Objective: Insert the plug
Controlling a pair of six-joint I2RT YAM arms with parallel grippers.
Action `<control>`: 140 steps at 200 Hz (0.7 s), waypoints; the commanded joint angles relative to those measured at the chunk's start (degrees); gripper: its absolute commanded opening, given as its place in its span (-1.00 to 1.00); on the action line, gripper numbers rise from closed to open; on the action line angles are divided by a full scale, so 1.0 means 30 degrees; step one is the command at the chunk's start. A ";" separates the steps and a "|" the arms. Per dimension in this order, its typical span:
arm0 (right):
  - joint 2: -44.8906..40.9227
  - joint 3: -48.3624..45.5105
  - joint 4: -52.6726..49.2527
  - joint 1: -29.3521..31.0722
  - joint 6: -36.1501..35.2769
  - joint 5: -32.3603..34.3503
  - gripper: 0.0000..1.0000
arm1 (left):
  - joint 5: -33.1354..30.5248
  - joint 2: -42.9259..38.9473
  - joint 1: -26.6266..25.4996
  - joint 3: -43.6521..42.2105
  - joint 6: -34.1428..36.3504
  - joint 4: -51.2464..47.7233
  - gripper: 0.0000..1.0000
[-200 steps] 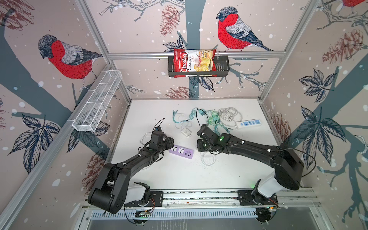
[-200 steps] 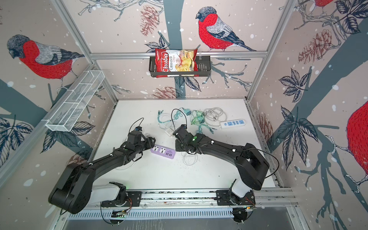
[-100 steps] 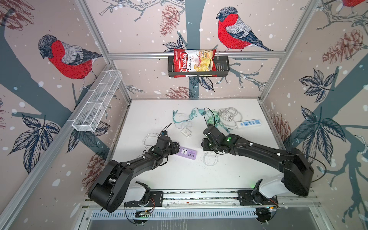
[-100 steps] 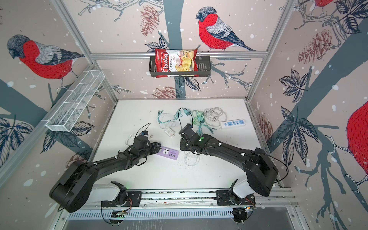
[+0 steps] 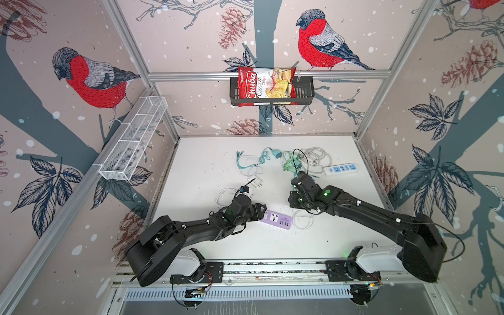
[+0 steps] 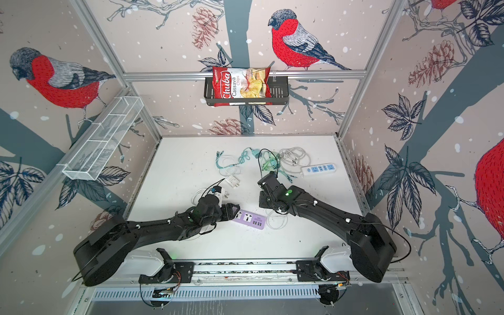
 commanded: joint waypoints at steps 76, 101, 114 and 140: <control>0.2475 0.2518 -0.2459 0.3515 0.5073 0.2290 -0.58 | -0.4132 -0.2615 -0.0024 0.0045 0.1904 -0.2102 0.26; 0.3421 0.3696 -0.3825 0.4307 0.6133 0.2586 -0.58 | -0.4635 -0.2409 -0.0053 0.0025 0.1934 -0.1949 0.27; 0.3800 0.4270 -0.4639 0.4647 0.6956 0.2939 -0.59 | -0.4908 -0.2200 -0.0015 -0.0154 0.1890 -0.1644 0.27; 0.4252 0.5214 -0.5885 0.5422 0.8600 0.3387 -0.61 | -0.5449 -0.1760 -0.0006 -0.0800 0.1765 -0.0334 0.27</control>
